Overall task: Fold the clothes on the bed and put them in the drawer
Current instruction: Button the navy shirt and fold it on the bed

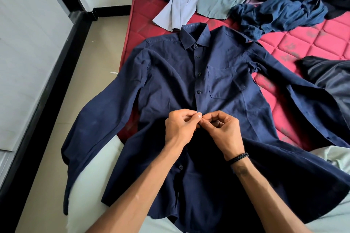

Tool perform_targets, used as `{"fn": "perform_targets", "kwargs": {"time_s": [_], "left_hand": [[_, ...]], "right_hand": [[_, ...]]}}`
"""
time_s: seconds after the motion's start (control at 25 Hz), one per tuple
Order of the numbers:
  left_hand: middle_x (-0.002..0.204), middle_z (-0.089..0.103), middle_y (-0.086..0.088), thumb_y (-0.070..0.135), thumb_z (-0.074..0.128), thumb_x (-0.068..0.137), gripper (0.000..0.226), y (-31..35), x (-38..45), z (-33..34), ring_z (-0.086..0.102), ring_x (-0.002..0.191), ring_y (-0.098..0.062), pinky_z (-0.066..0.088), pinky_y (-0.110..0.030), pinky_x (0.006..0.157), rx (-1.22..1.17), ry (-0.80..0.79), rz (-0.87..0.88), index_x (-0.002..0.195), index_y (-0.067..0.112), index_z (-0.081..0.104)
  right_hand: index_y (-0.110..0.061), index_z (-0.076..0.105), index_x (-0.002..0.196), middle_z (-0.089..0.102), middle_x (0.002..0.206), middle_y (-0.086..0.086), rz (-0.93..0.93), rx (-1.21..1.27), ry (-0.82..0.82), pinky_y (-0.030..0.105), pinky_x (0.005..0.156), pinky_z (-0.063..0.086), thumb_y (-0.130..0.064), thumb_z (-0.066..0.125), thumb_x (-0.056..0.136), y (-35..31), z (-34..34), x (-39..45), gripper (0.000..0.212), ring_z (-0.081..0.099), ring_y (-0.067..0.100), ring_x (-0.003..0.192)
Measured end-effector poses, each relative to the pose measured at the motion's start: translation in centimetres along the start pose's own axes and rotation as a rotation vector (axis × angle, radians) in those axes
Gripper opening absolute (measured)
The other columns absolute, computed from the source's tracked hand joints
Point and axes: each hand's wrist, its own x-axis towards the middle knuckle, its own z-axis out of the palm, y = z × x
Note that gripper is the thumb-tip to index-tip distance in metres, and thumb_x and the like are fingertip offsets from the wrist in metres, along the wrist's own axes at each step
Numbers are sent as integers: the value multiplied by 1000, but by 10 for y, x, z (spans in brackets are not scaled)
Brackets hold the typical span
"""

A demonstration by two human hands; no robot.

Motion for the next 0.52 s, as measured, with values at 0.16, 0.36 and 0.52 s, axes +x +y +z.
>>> {"fn": "perform_targets", "kwargs": {"time_s": [0.16, 0.36, 0.52], "left_hand": [[78, 78, 8, 24, 75, 88, 14, -3, 0, 2, 74, 70, -6, 63, -39, 77, 53, 27, 82, 101, 21, 78], [88, 78, 8, 18, 70, 93, 24, 5, 0, 0, 71, 78, -2, 57, -23, 81, 176, -24, 249, 116, 21, 75], [86, 77, 5, 17, 72, 90, 20, 25, 31, 2, 70, 69, 0, 57, -19, 74, 166, 11, 336, 109, 18, 78]], "right_hand": [[-15, 75, 86, 78, 81, 3, 45, -93, -58, 30, 69, 57, -21, 83, 86, -3, -5, 5, 10, 71, 16, 72], [-11, 73, 87, 68, 73, -3, 167, 49, -83, 16, 56, 48, -8, 67, 96, -11, -11, 11, 12, 58, 7, 64], [-11, 69, 86, 62, 71, 1, 260, 225, -135, 14, 54, 46, -3, 59, 98, -38, -11, 35, 17, 54, 6, 60]]}}
